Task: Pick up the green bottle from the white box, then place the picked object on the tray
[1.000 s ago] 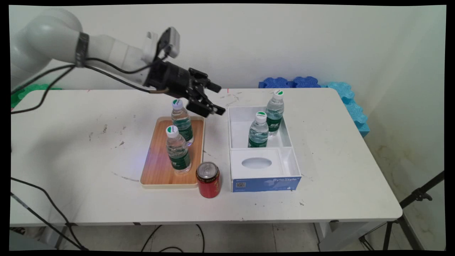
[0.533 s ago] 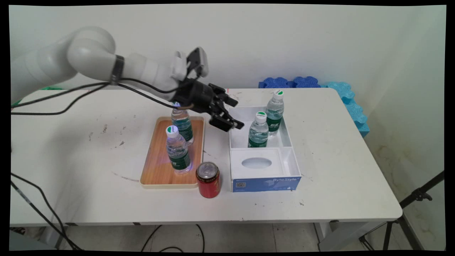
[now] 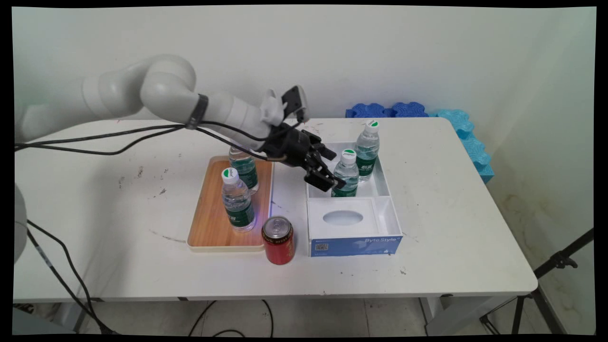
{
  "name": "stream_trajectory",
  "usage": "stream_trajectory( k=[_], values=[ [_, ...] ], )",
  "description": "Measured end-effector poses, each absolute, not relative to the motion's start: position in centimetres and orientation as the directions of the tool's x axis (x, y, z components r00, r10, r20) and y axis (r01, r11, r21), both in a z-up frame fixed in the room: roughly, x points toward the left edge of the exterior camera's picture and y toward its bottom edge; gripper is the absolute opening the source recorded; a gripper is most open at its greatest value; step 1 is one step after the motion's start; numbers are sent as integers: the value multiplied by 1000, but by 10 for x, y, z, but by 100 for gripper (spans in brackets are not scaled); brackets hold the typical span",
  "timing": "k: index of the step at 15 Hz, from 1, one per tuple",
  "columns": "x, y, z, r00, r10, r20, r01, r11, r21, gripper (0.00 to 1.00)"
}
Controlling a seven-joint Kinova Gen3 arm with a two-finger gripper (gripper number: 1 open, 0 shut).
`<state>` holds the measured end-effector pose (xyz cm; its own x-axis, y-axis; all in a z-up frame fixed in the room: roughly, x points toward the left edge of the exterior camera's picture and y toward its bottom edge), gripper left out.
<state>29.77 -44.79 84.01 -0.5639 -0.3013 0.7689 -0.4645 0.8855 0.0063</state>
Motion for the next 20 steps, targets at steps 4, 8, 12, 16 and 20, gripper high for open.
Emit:
stream_trajectory(
  k=[4, 8, 12, 16, 20],
  values=[
    [282, -459, 827, -563, -300, 770, -463, 887, 7, 100],
    [274, -465, 819, -564, -288, 774, -457, 890, -1, 0],
    [271, -469, 814, -572, -263, 777, -447, 894, -26, 0],
    [273, -471, 821, -568, -234, 789, -441, 896, -52, 0],
    [279, -467, 841, -548, -201, 812, -435, 898, -72, 0]
  ],
)
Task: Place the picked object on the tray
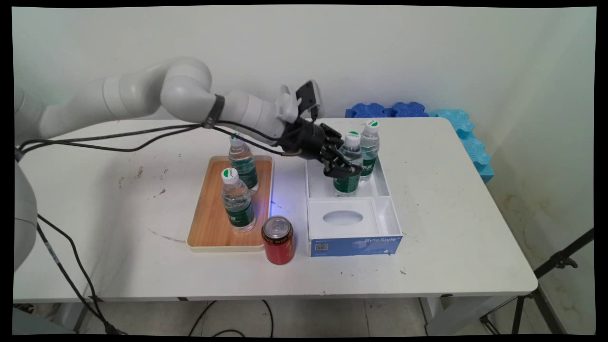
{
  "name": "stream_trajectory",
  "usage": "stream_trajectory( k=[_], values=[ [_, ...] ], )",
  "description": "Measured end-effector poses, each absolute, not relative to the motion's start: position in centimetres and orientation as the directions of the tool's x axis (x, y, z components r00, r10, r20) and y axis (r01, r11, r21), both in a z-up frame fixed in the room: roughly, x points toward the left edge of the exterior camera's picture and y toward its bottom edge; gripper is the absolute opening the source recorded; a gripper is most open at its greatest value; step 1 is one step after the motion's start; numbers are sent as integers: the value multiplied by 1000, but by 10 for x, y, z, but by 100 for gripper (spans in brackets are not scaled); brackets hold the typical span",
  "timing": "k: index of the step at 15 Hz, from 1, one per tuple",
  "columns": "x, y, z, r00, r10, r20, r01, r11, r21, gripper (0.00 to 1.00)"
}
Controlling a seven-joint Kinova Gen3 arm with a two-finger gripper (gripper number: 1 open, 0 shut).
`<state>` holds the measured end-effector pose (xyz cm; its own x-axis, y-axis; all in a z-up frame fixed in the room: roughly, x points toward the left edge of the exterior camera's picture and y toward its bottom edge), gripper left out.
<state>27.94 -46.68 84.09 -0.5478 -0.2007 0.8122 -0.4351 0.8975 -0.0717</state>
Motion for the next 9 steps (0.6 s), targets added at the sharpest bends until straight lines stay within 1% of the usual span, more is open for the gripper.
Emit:
stream_trajectory(
  k=[7, 9],
  values=[
    [305, -444, 892, -519, -144, 843, -397, 913, -88, 0],
    [319, -437, 911, -521, -118, 845, -379, 919, -105, 0]
  ],
)
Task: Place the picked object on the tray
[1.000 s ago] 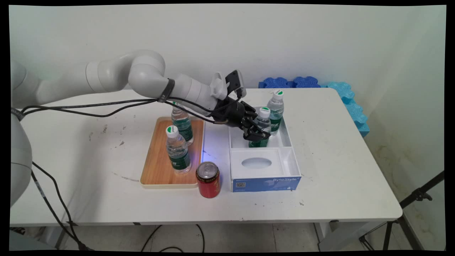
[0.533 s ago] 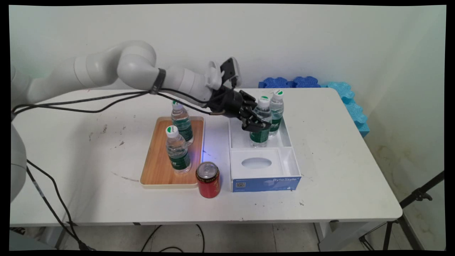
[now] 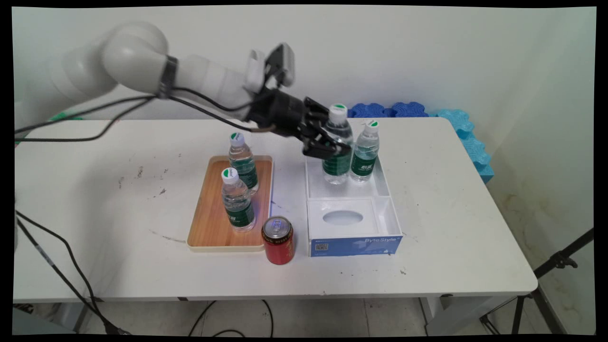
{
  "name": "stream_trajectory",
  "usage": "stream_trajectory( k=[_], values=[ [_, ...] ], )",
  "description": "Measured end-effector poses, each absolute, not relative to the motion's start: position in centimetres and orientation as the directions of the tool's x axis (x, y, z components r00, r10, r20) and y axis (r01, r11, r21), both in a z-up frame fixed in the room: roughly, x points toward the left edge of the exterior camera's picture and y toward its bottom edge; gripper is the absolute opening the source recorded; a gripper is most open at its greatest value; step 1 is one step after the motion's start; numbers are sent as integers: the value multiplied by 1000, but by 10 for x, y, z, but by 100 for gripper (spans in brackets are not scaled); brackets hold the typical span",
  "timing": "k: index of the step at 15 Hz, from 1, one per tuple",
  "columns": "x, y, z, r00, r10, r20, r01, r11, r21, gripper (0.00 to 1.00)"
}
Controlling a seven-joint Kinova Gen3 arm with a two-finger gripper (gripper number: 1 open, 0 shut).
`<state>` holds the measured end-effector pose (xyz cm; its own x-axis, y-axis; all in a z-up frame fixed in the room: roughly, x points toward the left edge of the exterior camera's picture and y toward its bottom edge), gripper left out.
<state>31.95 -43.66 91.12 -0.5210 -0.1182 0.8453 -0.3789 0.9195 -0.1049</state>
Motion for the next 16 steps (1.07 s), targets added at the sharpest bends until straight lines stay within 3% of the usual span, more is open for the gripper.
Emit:
stream_trajectory(
  k=[7, 16],
  values=[
    [401, -416, 970, -530, -50, 847, -343, 926, -160, 0],
    [498, -381, 999, -539, -57, 840, -289, 950, -121, 0]
  ],
)
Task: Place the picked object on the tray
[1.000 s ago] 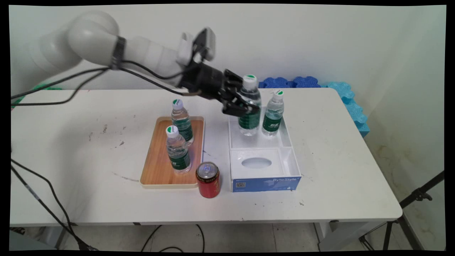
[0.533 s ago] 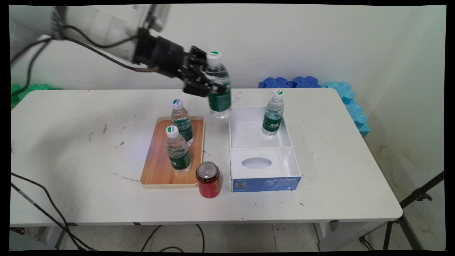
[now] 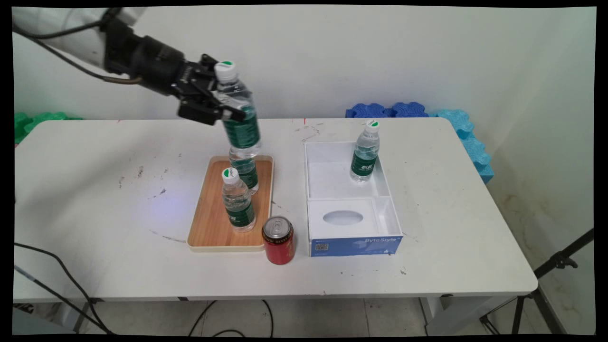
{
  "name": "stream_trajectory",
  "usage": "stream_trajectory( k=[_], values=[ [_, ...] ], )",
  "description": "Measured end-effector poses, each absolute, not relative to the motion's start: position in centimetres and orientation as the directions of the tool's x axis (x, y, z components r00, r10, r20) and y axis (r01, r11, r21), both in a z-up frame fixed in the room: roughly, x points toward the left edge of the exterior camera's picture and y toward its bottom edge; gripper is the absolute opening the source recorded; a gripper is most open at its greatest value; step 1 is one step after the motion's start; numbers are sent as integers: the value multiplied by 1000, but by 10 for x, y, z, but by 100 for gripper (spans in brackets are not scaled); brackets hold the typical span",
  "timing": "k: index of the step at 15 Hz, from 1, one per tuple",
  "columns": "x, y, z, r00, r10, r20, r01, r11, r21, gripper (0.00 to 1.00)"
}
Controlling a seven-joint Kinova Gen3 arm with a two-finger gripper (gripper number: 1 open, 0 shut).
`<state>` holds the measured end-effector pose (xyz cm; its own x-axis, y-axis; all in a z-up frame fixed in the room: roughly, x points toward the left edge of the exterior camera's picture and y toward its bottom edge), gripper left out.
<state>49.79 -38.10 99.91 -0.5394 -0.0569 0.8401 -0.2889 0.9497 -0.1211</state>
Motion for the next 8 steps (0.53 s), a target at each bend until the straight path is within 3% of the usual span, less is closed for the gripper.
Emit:
stream_trajectory(
  k=[8],
  values=[
    [556, -356, 996, -546, -70, 835, -247, 966, -81, 0]
  ],
)
